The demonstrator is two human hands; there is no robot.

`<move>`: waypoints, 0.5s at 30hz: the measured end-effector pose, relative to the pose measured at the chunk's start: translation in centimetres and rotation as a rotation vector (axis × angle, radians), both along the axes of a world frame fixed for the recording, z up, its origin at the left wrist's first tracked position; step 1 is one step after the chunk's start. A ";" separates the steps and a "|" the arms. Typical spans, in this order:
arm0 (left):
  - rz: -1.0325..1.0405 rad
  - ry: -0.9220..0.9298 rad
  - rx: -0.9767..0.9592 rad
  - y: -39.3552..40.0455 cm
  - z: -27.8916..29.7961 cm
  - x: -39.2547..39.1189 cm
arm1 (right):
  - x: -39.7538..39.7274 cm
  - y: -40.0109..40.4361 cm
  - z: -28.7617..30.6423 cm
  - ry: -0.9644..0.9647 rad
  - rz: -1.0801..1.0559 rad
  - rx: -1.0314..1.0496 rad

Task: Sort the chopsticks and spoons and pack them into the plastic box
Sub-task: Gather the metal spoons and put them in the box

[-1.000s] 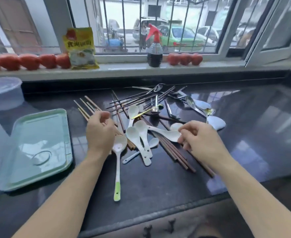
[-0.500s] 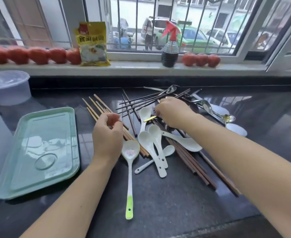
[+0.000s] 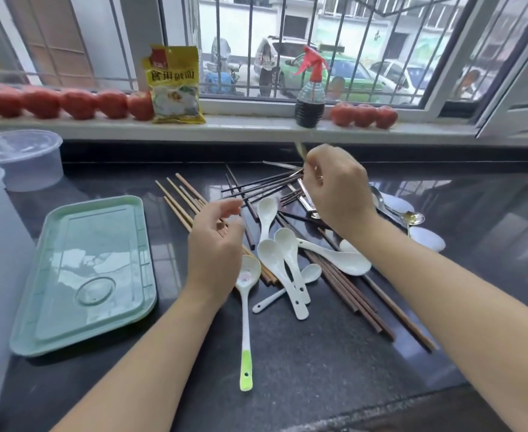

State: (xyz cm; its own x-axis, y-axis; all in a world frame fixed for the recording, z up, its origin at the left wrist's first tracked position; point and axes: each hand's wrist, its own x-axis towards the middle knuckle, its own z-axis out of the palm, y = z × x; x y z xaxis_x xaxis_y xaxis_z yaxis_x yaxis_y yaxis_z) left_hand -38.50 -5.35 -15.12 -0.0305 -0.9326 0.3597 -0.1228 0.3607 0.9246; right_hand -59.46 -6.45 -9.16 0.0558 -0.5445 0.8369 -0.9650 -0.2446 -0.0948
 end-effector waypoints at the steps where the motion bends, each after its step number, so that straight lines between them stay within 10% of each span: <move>1: -0.032 -0.018 -0.043 0.3 0.1 -0.1 | 1.4 1.2 0.7 -0.246 0.060 0.038; 4: -0.189 -0.066 -0.149 1.3 -0.1 -0.6 | 5.9 4.9 1.5 -0.770 0.303 0.252; 7: -0.266 -0.111 -0.156 1.8 -0.4 -0.8 | 8.1 6.5 0.4 -0.871 0.364 0.309; 15: -0.130 -0.036 -0.042 1.1 -0.8 -0.2 | -2.5 6.0 -4.1 -0.544 -0.377 0.497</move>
